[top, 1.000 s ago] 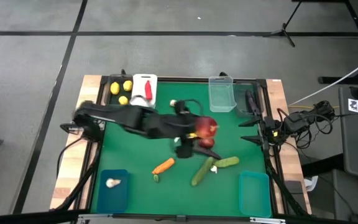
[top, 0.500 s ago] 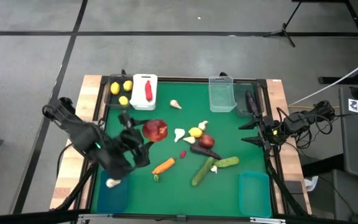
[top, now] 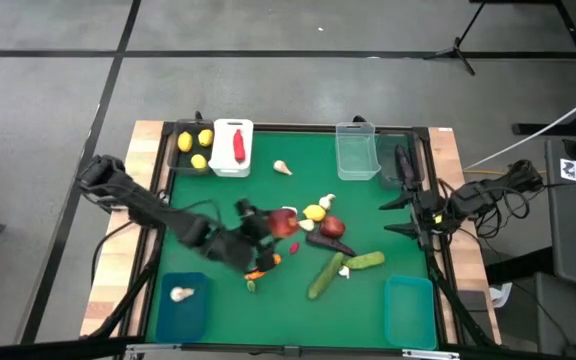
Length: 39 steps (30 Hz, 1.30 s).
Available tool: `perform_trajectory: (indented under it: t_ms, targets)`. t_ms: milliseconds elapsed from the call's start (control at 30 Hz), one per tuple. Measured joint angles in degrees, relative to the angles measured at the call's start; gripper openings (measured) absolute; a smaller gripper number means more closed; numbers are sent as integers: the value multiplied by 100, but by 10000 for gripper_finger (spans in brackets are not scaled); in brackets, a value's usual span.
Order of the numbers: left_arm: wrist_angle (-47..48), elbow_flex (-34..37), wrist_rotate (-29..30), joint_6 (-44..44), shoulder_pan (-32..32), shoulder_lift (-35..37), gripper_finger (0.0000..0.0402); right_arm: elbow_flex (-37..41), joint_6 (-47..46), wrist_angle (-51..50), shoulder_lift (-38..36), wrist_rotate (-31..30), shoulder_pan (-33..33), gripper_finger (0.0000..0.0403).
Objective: Sort produce into baskets
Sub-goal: Put the apple into the green bin
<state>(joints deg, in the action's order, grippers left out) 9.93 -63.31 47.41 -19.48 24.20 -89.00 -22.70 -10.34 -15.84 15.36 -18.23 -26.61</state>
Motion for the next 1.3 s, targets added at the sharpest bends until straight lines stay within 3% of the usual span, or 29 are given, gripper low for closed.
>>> perform_trajectory:
  t_ms: [100, 233, 367, 600, 933, 1300]
  targets:
    - [-2000, 551, -1338, 767, -582, -157, 284, 0, 79, 211, 293, -160, 0, 253]
    - [-3943, 1010, -3015, 930, -1273, -500, 284, 0, 550, 1119, 708, 46, 0, 253]
    - [-5165, 1095, -3947, 1001, -1693, -983, 283, 0, 1067, 1877, 982, -31, 0, 253]
    - [-6318, 1046, -4145, 1281, -1833, -1535, 283, 0, 1501, 2721, 1447, -620, 0, 253]
    - [-6287, 452, -4154, 1281, -1820, -2013, 297, -1, 2114, 4401, 2663, -663, 9, 253]
    - [-6000, 72, -4246, 1349, -1820, -2380, 297, -696, 2274, 4577, 3763, -624, 13, 253]
